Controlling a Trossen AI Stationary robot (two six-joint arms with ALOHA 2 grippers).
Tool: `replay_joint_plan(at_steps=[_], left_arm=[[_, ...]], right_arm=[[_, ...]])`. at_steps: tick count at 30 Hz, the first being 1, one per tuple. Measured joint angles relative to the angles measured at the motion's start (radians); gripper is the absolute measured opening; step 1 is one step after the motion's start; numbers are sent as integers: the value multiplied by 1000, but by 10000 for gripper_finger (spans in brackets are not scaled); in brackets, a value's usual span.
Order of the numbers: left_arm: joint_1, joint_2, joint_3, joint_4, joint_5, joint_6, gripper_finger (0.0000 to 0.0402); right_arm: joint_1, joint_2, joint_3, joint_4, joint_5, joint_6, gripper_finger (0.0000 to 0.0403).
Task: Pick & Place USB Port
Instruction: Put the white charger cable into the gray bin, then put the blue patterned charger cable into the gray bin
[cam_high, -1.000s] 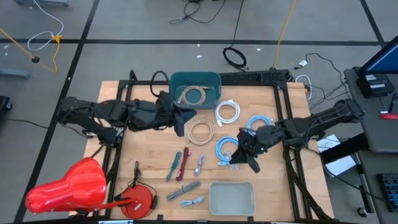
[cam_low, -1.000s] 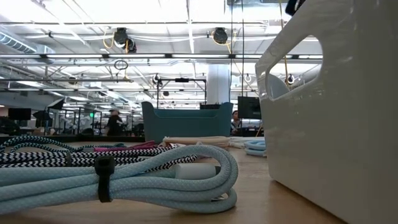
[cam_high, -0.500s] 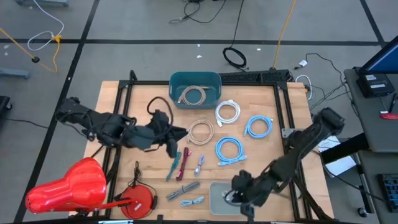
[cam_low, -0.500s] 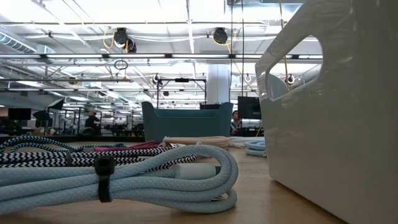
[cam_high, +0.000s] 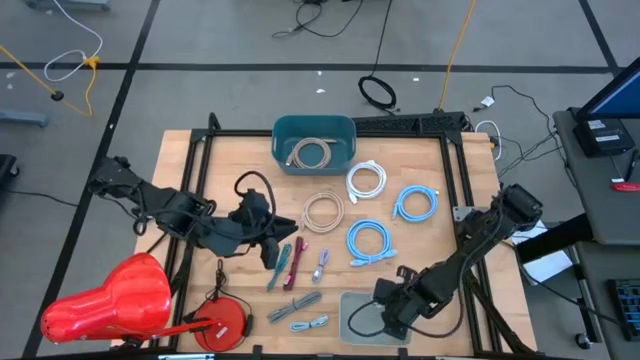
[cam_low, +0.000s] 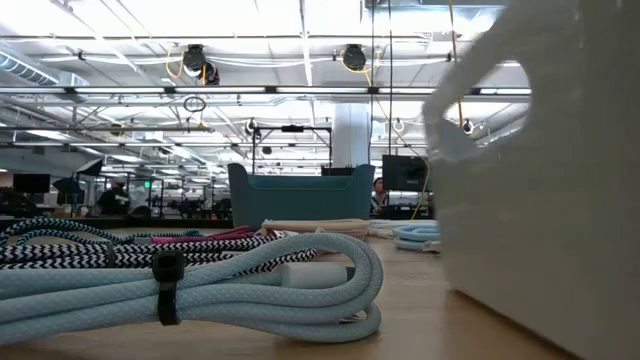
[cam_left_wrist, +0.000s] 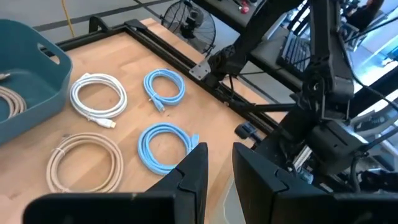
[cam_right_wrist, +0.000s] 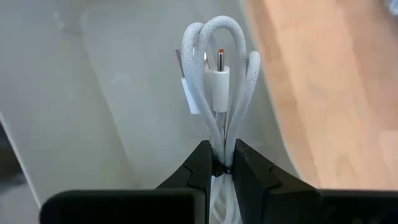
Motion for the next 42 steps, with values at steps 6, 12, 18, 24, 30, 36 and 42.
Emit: replay_joint_plan(at_steps=[6,12,18,24,30,36,42], left_arm=[[-23,0,0,-21,-1,-15,76],[-35,0,0,-55,-8,-34,76],[-35,0,0,-102,-13,-66,76],[-35,0,0,-195,-23,-141,76],[-26,5,-58,-438,-35,-491,76],[-29,7,-340,-226,159,-667,76],[-73,45,-616,302,292,-671,76]], right_arm=[[0,-3,0,43,-14,-34,30],[-1,-3,-1,126,-15,-77,74],[-27,-3,-1,239,-15,-91,159],[-67,-3,-1,401,-17,-129,188],[-120,-3,-1,637,-17,-186,186],[-167,-30,-2,825,-18,-251,181],[-202,-139,-2,842,13,-309,180]])
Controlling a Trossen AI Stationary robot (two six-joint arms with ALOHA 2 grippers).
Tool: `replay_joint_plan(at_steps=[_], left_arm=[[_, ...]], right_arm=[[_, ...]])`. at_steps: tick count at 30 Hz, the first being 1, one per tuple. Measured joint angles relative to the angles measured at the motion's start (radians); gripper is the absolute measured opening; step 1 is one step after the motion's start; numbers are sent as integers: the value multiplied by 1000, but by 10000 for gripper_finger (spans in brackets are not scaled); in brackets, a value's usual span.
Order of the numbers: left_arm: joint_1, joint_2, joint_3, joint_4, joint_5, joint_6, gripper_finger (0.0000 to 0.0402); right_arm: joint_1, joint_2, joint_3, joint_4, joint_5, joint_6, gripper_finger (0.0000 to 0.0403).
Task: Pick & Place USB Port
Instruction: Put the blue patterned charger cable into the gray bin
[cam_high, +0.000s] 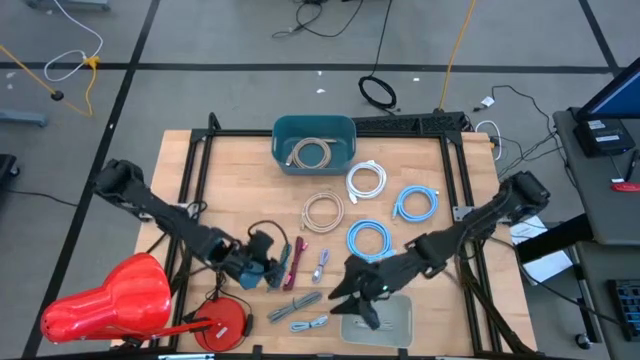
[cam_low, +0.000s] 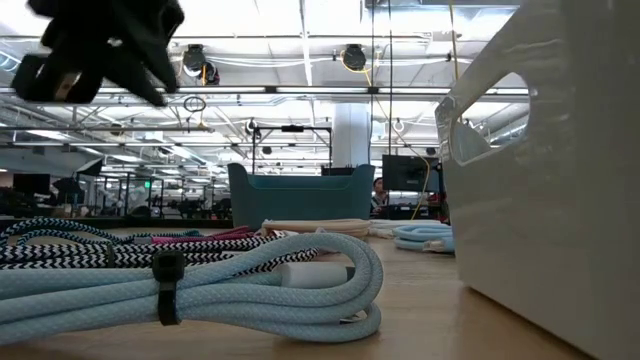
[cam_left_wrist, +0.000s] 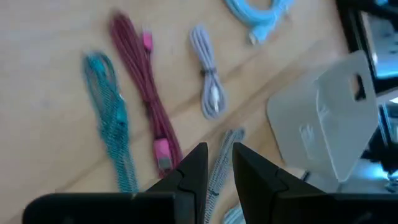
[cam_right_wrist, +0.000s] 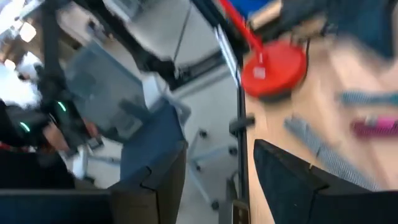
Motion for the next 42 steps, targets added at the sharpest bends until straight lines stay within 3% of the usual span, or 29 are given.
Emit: replay_joint_plan(at_steps=[4,6,11,16,20,27,31,39,42], left_arm=[[-7,41,23,-23,88,25,85],[-4,67,66,-110,131,86,97],[25,208,265,-417,203,288,142],[58,378,395,-517,259,351,188],[70,459,421,-565,256,338,205],[97,488,411,-607,241,323,206],[108,488,390,-632,277,322,173],[108,485,318,-544,343,347,19],[109,484,315,-536,354,339,15]], right_arm=[[0,-86,0,-4,71,-48,180],[3,-120,0,-3,101,-64,180],[15,-165,0,-11,164,-95,180],[22,-162,0,-34,184,-91,180],[32,-152,0,-58,186,-66,180],[56,-148,0,-67,191,-50,180],[67,-148,0,-64,216,-48,180],[81,-148,0,-64,240,-41,180],[81,-148,0,-64,240,-40,180]])
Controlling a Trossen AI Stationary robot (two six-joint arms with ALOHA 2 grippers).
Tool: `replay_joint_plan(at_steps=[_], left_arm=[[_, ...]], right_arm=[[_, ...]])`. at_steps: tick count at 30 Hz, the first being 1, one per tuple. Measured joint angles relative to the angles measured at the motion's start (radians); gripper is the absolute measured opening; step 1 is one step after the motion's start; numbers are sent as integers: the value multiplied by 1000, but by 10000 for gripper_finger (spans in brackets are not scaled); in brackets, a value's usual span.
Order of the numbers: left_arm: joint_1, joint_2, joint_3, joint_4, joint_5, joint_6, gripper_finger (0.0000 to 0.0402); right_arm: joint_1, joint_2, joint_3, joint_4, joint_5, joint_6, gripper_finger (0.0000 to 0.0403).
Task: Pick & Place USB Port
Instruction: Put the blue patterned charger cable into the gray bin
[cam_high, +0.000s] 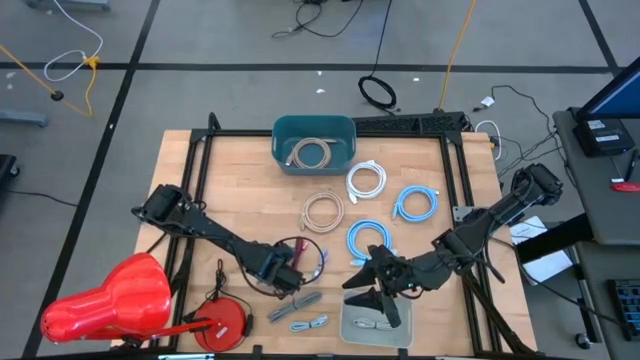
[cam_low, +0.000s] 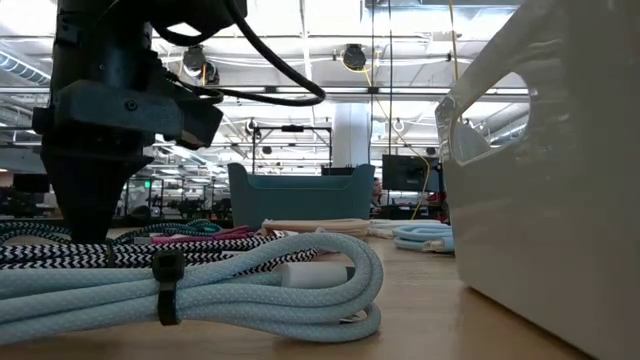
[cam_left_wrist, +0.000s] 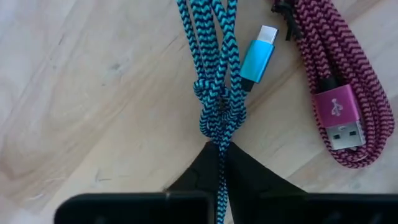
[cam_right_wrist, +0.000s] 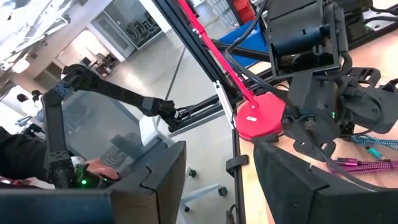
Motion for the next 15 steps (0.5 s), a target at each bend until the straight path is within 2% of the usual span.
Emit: replay_joint_plan(at_steps=[4,7,11,13,15], left_arm=[[-5,-39,-6,-8,-16,-30,7],[-24,-134,-5,-12,-89,-90,6],[-74,-291,-5,35,-299,-165,5],[-106,-375,-5,122,-422,-163,4],[-136,-438,-3,250,-535,-97,4]], right_arm=[[0,0,0,0,28,0,180],[0,0,0,0,55,0,180],[0,0,-2,1,114,0,180],[0,0,-11,14,166,1,180],[0,0,-34,75,226,0,180]])
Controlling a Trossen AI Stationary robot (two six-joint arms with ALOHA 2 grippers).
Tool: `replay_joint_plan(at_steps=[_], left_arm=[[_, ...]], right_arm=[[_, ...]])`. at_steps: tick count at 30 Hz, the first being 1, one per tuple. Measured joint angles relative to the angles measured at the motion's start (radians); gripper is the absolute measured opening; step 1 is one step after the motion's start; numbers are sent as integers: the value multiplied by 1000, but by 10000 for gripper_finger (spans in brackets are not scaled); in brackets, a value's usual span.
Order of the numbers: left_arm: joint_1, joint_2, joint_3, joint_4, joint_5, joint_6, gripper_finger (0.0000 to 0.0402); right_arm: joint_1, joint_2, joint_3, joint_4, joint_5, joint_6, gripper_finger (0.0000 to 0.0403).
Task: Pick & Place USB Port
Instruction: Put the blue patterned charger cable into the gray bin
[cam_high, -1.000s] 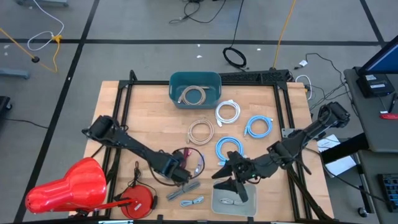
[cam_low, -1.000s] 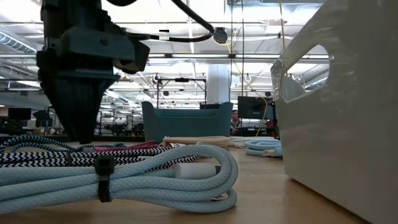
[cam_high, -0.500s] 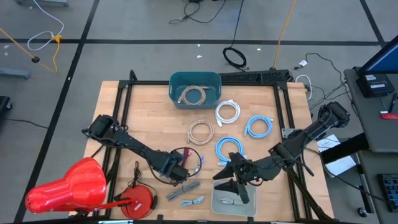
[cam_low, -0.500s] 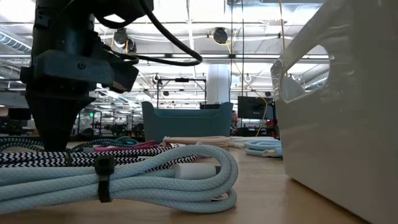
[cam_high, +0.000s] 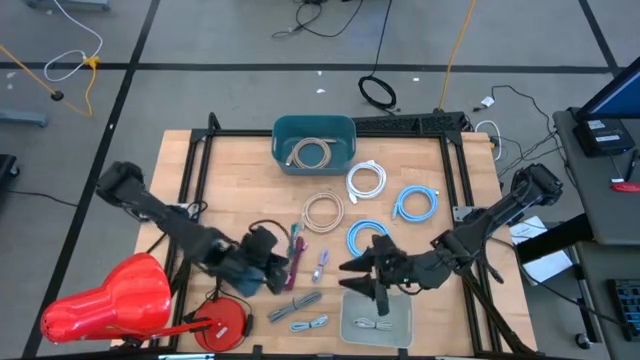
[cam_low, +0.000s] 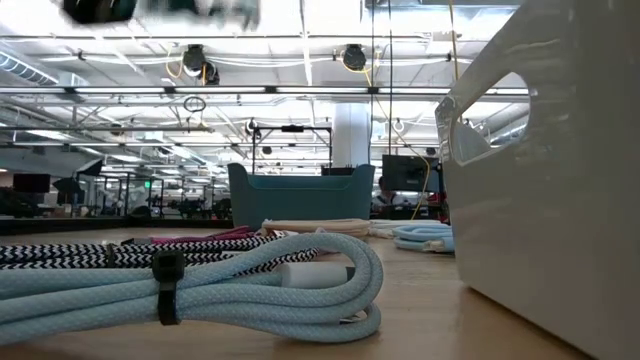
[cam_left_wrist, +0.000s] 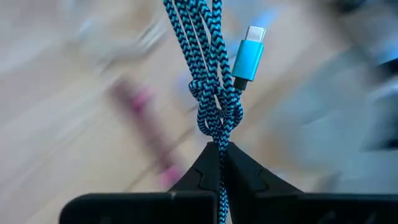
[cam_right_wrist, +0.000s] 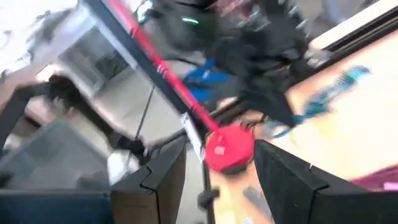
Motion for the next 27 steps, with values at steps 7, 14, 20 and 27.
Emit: replay_joint_plan(at_steps=[7,14,20,27], left_arm=[[-26,-61,1,517,-131,395,3],[12,-35,0,611,-106,442,3],[47,-14,0,670,-23,440,3],[86,-6,0,786,43,474,3]], right_arm=[[-58,40,-174,630,-44,11,180],[-86,82,-230,810,-104,55,180],[-87,90,-229,816,-104,43,180],[-87,89,-229,808,-104,9,180]])
